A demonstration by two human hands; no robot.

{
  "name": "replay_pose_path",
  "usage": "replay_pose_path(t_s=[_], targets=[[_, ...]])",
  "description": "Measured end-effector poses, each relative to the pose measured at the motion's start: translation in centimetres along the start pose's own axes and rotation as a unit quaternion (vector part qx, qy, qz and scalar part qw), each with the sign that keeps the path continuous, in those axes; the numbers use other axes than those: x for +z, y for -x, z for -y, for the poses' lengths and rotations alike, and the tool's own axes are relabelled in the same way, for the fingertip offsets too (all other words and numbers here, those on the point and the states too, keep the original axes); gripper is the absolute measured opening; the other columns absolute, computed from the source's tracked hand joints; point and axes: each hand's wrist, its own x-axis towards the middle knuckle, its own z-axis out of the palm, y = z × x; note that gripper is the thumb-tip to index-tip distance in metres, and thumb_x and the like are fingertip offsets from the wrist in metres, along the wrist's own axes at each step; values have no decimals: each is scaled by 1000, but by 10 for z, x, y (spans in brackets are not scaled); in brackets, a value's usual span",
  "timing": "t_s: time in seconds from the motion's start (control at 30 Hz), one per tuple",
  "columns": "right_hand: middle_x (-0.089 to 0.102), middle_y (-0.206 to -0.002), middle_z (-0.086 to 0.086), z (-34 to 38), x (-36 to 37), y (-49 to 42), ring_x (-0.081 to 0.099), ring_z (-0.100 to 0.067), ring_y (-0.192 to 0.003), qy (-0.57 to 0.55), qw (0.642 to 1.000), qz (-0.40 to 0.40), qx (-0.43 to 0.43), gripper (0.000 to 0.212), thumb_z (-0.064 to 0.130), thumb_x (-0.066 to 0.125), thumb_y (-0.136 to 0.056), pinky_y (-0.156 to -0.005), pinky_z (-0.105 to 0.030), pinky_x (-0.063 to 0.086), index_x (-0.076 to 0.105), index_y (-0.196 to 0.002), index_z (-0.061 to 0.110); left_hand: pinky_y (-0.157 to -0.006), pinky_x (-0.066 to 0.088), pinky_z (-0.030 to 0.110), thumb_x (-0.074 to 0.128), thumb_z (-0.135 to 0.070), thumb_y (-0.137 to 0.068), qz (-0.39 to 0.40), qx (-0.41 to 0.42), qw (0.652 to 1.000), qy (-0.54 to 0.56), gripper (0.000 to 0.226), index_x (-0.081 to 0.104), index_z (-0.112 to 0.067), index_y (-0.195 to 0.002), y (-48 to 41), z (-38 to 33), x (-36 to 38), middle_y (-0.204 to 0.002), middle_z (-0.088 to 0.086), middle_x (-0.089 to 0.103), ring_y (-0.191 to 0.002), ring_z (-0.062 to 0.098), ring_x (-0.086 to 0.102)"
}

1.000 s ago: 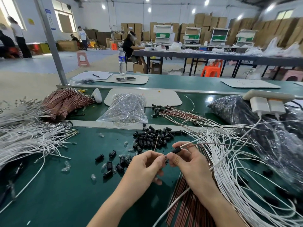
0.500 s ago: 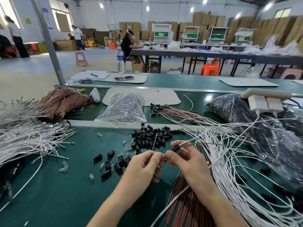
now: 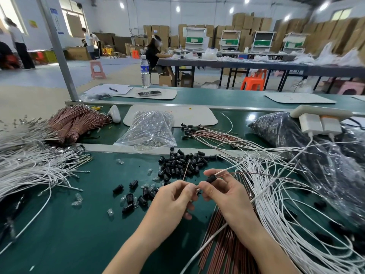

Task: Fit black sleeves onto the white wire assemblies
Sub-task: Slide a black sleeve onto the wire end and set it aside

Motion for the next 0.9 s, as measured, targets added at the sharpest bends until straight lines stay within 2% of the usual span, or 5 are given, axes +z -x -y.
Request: replay_pose_path(t_s=[0.1,0.3,0.47,0.63,0.9], targets=[[70,-70,2,1,0,0,67,-10,-68,7,1000,2,-2,25,21,77,-85,-73,-16,52,69,-97,41,-61,56,25,58,-24,-102,1,-5,1000,4,20,74,-21,-92,-1,1,0,-81,-4,71,-70,12,67],[72,-73,1,-1,1,1,68,-10,-70,15,1000,-6,-3,24,28,78,-82,-74,-17,53,69,-98,44,-59,55,25,63,-19,-98,-5,-19,999,43,11,74,-16,-97,-4,2,-2,-80,-3,73,-68,12,66],[72,-73,1,1,1,1,68,-9,-69,14,1000,-10,-4,25,20,78,-85,-73,-16,53,70,-97,41,-61,55,24,64,-19,-98,6,-16,1000,26,10,73,-18,-100,-3,2,-4,-84,-4,74,-71,10,67],[68,-66,1,0,0,0,66,-10,-64,-19,1000,-4,22,26,17,78,-84,-68,-14,51,70,-107,25,-61,54,21,64,-24,-98,-7,20,999,-35,10,73,-25,-96,0,2,-2,-84,-5,73,-72,8,68],[74,-81,-5,2,1,1,71,-13,-78,-45,998,16,36,43,30,77,-78,-75,-22,57,68,-119,32,-59,53,20,64,-28,-98,-25,37,998,-43,11,72,-26,-92,1,2,1,-81,-4,73,-69,7,66]])
